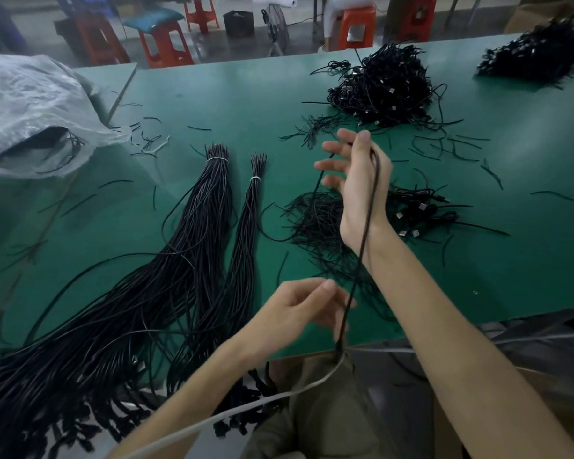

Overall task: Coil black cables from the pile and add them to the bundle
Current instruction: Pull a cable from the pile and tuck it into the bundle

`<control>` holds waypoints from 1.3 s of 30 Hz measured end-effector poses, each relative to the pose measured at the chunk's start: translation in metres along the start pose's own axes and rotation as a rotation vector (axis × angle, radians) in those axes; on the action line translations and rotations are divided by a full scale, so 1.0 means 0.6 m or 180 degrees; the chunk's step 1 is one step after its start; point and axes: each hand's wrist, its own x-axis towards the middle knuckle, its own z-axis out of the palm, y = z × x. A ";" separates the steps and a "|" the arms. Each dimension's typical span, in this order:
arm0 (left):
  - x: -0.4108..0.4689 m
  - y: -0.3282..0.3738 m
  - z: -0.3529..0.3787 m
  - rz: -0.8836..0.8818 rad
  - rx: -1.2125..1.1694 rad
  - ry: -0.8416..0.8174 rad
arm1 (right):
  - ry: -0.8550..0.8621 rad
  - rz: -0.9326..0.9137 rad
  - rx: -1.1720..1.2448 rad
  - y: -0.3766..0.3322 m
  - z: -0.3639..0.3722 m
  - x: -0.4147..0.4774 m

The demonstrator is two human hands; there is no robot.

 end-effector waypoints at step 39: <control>-0.026 0.003 -0.159 0.0532 -0.3364 0.0792 | -0.1964 -0.0052 -0.4888 0.066 -0.227 -0.087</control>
